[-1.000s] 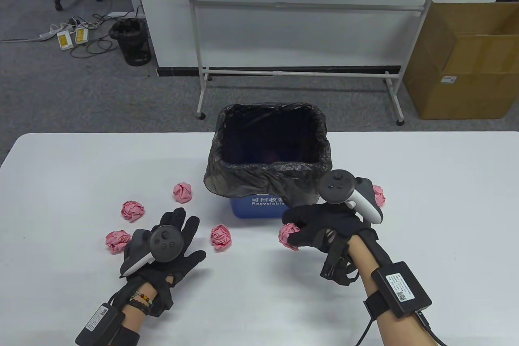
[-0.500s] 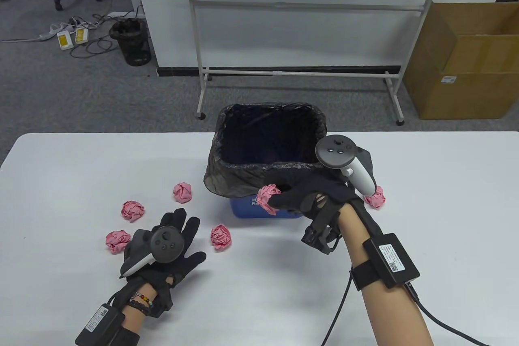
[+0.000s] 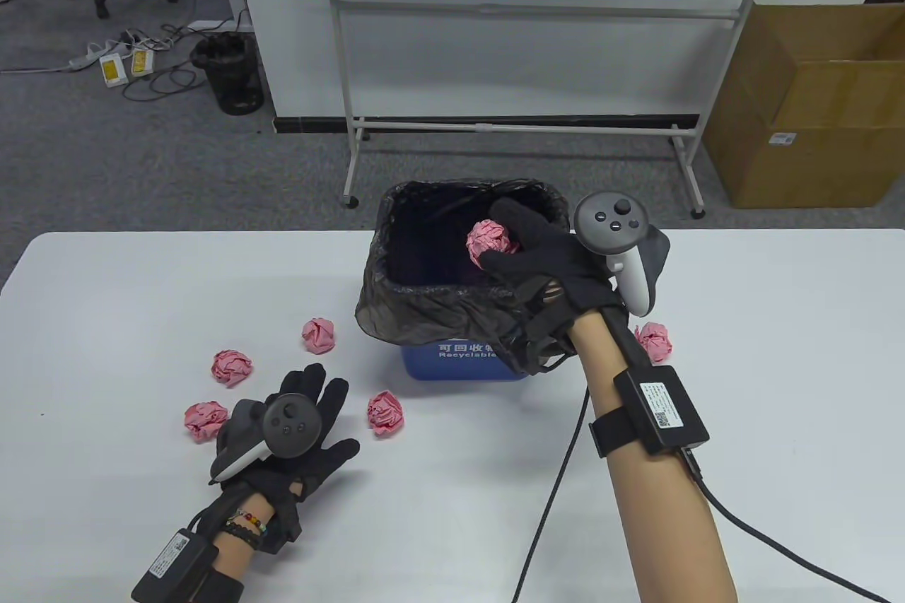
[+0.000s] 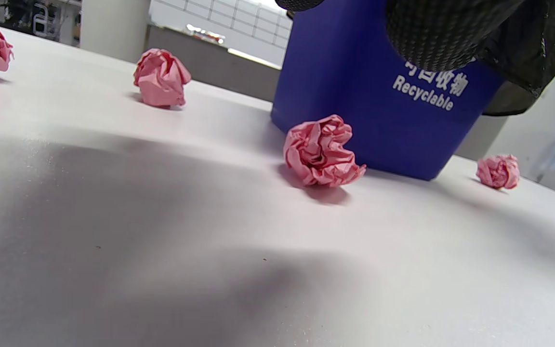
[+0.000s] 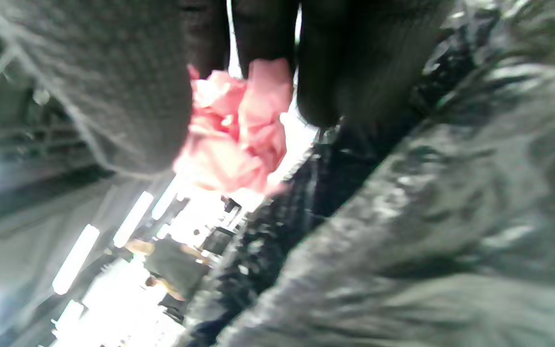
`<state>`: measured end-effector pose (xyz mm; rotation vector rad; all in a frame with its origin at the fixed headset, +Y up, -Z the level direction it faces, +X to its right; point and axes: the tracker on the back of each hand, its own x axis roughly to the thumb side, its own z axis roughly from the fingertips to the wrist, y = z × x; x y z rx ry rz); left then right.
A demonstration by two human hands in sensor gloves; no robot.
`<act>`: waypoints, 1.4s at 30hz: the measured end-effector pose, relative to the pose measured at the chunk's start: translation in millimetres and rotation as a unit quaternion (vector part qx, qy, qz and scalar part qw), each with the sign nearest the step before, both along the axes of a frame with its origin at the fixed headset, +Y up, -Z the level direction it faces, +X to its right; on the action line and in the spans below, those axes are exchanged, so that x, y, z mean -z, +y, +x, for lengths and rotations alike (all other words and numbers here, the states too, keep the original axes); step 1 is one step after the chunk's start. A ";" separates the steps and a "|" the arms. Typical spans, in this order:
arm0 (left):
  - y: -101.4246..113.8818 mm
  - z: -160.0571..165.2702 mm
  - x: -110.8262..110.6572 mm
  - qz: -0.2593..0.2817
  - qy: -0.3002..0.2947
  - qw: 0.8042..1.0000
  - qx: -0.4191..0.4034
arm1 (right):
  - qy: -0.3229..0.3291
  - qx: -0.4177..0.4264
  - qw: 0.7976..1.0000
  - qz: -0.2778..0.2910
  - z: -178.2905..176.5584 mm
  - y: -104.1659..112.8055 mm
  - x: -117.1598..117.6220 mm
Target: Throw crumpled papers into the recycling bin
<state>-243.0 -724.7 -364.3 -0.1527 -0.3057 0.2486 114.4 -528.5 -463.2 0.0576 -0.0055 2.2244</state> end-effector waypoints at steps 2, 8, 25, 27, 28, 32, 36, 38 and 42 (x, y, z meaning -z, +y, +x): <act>0.2 -0.1 0.6 -0.001 0.001 1.000 -0.002 | 0.011 -0.049 0.999 -0.018 -0.1 -1.1 -0.3; -0.6 2.6 0.0 -0.001 -0.003 1.000 0.001 | 0.011 -0.071 0.997 0.013 3.4 8.2 -15.3; -3.5 7.7 2.0 -0.010 -0.006 1.000 0.001 | -0.133 -0.166 0.976 0.055 54.7 12.6 -51.0; -3.6 7.9 1.9 -0.009 -0.006 1.000 0.002 | -0.145 -0.169 0.974 0.051 64.5 7.7 -51.6; -3.6 8.0 1.8 -0.009 -0.006 1.000 0.003 | -0.150 -0.170 0.973 0.049 67.5 5.9 -51.9; -3.7 8.4 1.4 -0.007 -0.007 1.000 0.009 | -0.193 -0.177 0.964 0.046 85.3 -8.0 -50.2; -4.5 9.2 1.6 -0.009 -0.009 1.000 0.010 | -0.220 -0.183 0.958 0.022 102.0 -28.6 -42.9; -5.7 8.7 2.0 -0.010 -0.010 1.000 0.007 | -0.230 -0.195 0.954 -0.001 111.0 -42.4 -38.4; -5.3 6.8 1.7 -0.010 -0.007 1.000 0.009 | -0.252 -0.211 0.944 -0.026 128.6 -71.8 -28.5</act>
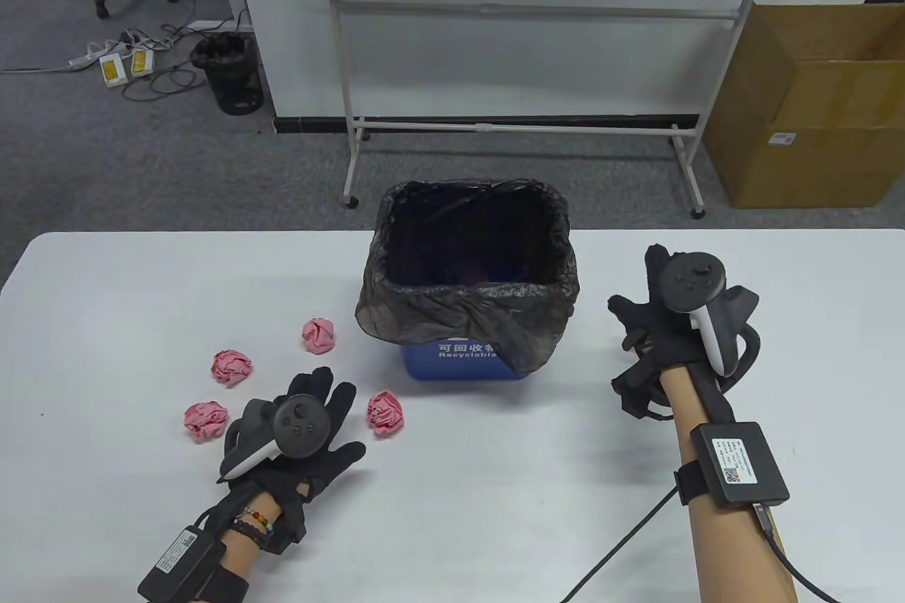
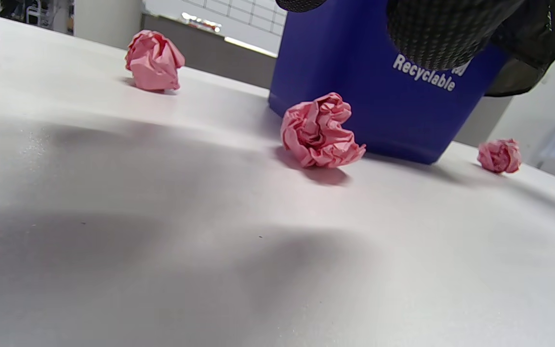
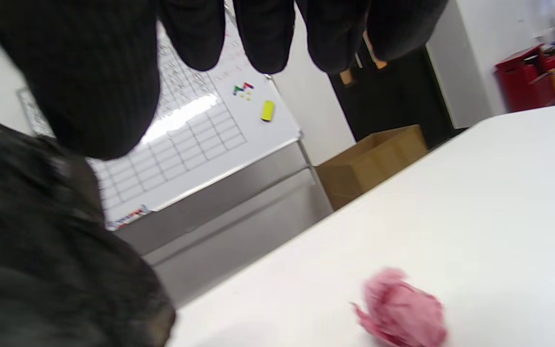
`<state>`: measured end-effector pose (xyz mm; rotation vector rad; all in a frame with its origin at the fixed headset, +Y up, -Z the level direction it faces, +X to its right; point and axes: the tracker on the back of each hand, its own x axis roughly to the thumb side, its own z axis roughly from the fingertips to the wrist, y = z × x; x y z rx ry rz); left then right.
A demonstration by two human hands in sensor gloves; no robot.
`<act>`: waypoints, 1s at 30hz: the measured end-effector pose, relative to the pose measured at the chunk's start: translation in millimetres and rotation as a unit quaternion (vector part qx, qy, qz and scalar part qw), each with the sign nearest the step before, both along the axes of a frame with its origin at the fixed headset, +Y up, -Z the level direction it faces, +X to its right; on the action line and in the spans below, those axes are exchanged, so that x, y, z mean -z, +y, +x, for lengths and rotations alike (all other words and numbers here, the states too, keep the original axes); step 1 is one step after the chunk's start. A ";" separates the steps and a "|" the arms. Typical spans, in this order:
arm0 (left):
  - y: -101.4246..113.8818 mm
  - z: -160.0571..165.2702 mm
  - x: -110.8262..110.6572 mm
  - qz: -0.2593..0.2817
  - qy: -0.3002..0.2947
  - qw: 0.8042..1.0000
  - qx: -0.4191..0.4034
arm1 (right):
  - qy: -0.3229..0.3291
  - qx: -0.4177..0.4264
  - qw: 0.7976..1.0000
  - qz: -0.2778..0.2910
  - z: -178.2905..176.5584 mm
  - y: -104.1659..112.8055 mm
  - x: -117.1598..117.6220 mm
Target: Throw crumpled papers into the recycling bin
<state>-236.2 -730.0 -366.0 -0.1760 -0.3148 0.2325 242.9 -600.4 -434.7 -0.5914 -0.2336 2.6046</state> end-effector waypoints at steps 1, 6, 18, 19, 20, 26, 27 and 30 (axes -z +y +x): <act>0.7 -0.7 -0.3 0.001 0.002 1.000 0.000 | -0.006 0.005 1.000 -0.010 6.1 -10.2 4.2; 3.3 -3.4 -1.0 0.007 0.007 1.000 0.003 | -0.029 0.015 0.998 -0.057 27.6 -52.6 23.6; 0.7 -3.6 -0.4 0.003 0.008 1.000 0.013 | -0.038 -0.012 0.992 -0.123 35.4 -111.9 62.9; 0.7 -3.7 -0.5 0.003 0.008 1.000 0.014 | -0.040 -0.015 0.991 -0.128 34.9 -115.3 65.3; 0.7 -3.9 -0.5 0.003 0.008 1.000 0.014 | -0.040 -0.017 0.990 -0.133 34.3 -118.9 67.7; 1.2 -5.0 -0.9 0.000 0.011 1.000 0.018 | -0.056 -0.058 0.985 -0.151 28.5 -137.7 77.2; 1.2 -5.0 -0.9 0.001 0.011 1.000 0.019 | -0.060 -0.068 0.984 -0.154 27.5 -140.0 78.1; 0.9 -4.7 -0.8 0.000 0.011 1.000 0.020 | -0.067 -0.093 0.982 -0.153 24.0 -146.1 80.4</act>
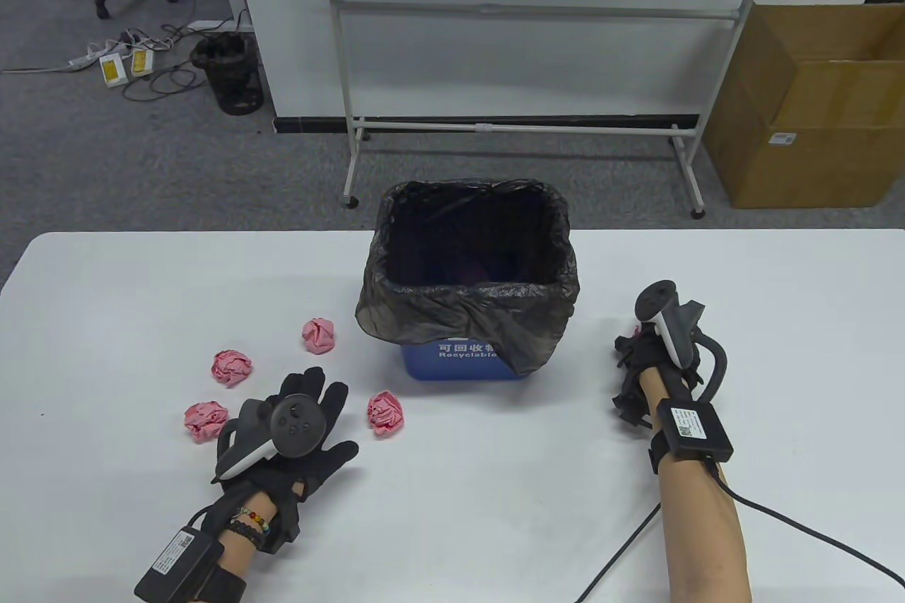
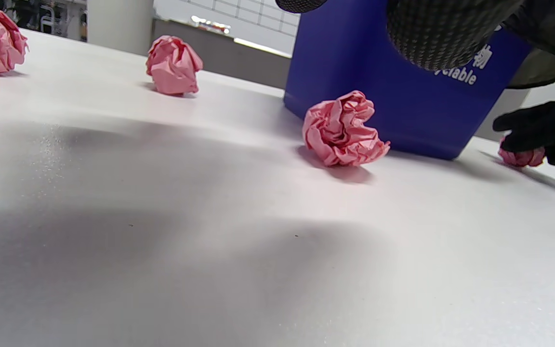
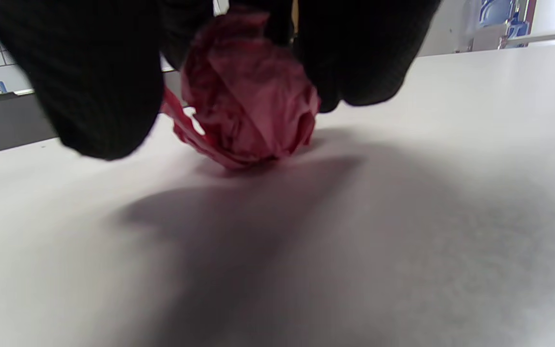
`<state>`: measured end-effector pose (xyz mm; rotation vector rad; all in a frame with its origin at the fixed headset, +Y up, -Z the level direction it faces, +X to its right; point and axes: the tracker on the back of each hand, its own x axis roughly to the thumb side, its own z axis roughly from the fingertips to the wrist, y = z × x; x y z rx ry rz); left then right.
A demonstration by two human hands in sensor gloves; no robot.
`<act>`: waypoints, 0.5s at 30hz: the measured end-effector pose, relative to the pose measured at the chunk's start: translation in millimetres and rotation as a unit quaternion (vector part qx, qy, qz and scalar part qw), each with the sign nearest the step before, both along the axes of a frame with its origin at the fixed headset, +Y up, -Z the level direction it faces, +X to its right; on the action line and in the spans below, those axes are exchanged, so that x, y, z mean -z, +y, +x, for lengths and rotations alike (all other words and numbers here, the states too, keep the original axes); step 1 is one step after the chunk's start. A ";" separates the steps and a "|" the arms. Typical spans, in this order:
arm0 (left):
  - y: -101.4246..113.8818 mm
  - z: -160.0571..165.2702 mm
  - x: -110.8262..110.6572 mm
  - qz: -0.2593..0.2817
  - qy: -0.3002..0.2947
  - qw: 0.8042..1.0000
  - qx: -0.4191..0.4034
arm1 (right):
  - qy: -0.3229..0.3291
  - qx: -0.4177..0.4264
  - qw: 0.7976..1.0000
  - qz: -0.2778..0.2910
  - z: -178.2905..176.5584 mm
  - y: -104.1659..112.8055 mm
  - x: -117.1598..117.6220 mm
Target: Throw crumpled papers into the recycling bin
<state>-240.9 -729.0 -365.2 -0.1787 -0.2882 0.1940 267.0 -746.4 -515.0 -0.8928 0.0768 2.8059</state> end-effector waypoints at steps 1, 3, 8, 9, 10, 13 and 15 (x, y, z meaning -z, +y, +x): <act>-0.3 0.4 -0.1 0.000 0.000 1.000 0.000 | -0.001 -0.006 1.000 0.000 -1.2 -2.1 0.5; -0.7 1.7 -0.5 -0.001 -0.002 1.000 0.004 | -0.004 -0.020 1.000 0.001 -3.3 -5.4 1.5; -1.0 1.9 -0.5 -0.001 -0.003 1.000 0.005 | -0.015 -0.067 0.998 0.001 -6.4 -6.2 2.3; -0.8 1.8 -0.6 -0.001 -0.003 1.000 0.005 | -0.014 -0.065 0.998 0.001 -6.5 -5.9 2.3; -1.1 1.6 -0.4 -0.001 -0.003 1.000 0.004 | -0.016 -0.064 0.998 0.006 -6.6 -3.6 1.6; -1.3 2.3 -0.4 -0.002 -0.005 1.000 0.004 | -0.015 -0.071 0.997 0.016 -8.6 3.6 -0.3; -1.6 2.5 -0.3 -0.002 -0.006 1.000 0.002 | -0.009 -0.073 0.997 0.016 -10.9 9.8 -2.7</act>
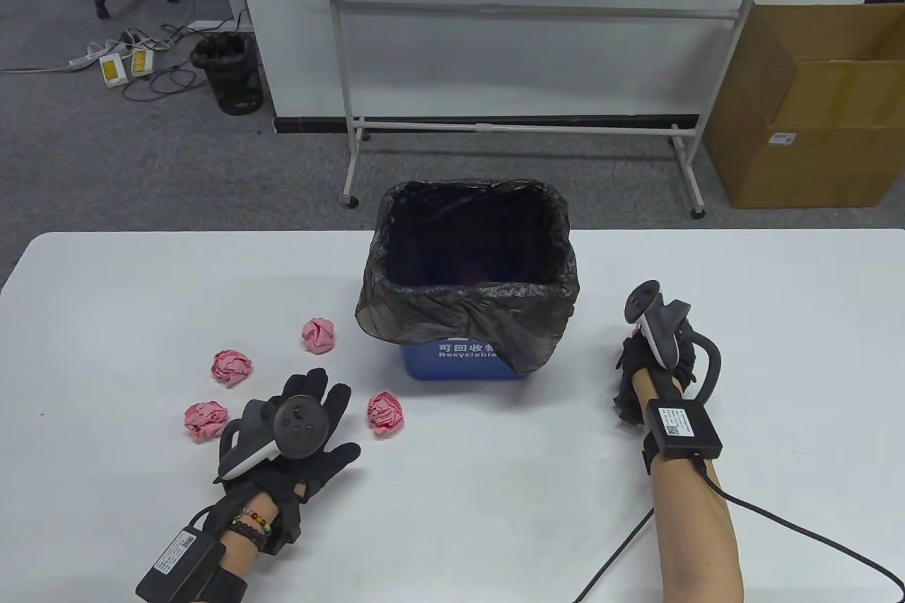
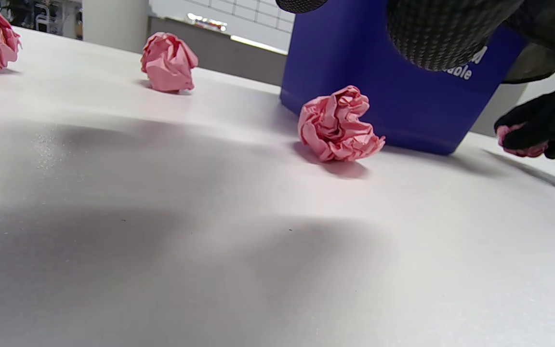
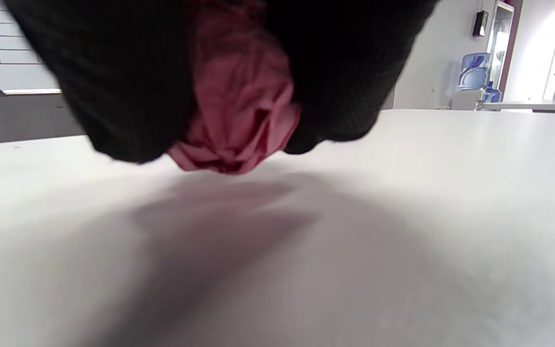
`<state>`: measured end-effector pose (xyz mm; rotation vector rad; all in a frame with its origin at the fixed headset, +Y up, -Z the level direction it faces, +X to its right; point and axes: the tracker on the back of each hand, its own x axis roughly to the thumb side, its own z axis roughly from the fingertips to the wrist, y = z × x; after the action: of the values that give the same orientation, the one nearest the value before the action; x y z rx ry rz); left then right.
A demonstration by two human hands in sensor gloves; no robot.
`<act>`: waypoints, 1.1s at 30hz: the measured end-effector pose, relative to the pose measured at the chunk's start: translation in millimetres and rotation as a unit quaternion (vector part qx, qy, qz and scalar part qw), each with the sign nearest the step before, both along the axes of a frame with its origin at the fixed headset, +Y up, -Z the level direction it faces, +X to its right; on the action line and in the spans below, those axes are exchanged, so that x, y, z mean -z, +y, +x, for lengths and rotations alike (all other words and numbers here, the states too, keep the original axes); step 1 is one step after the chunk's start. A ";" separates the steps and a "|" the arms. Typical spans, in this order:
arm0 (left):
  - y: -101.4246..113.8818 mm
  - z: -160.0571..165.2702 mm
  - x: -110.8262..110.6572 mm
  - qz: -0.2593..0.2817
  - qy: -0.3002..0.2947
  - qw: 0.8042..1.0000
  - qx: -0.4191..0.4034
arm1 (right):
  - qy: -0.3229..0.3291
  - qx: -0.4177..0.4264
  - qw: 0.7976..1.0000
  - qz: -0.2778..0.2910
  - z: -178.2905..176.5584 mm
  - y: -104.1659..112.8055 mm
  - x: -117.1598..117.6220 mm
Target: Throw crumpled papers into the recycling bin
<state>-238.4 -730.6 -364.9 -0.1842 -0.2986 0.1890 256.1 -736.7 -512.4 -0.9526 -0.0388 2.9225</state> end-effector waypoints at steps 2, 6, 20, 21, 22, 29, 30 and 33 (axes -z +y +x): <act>-0.2 0.4 -0.2 0.000 -0.002 1.000 0.000 | 0.009 -0.004 1.000 0.002 -4.0 7.8 -4.1; -0.3 0.8 -0.1 0.000 -0.004 1.000 -0.001 | 0.032 -0.009 0.999 0.003 -11.8 23.4 -15.6; -1.8 0.1 0.5 0.000 0.002 1.000 0.013 | 0.135 0.063 0.989 -0.011 -46.7 56.3 -74.4; -2.2 -0.3 0.7 0.000 0.003 1.000 0.013 | 0.140 0.072 0.987 -0.015 -49.3 57.9 -77.2; -2.7 -0.8 0.9 -0.001 0.003 1.000 0.012 | 0.150 0.087 0.985 -0.023 -53.8 60.1 -81.5; -2.7 -3.1 1.6 -0.002 0.008 1.000 0.007 | 0.222 0.157 0.957 -0.103 -79.0 66.6 -106.2; -2.8 -3.3 1.8 -0.003 0.009 1.000 0.007 | 0.232 0.167 0.952 -0.113 -83.0 66.6 -109.7; -3.0 -3.6 2.0 -0.006 0.009 1.000 0.007 | 0.265 0.195 0.934 -0.141 -96.9 68.4 -120.4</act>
<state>-242.0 -733.6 -366.9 -0.1957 -0.2774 0.1793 159.2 -668.3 -392.0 -0.1273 0.5425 2.7312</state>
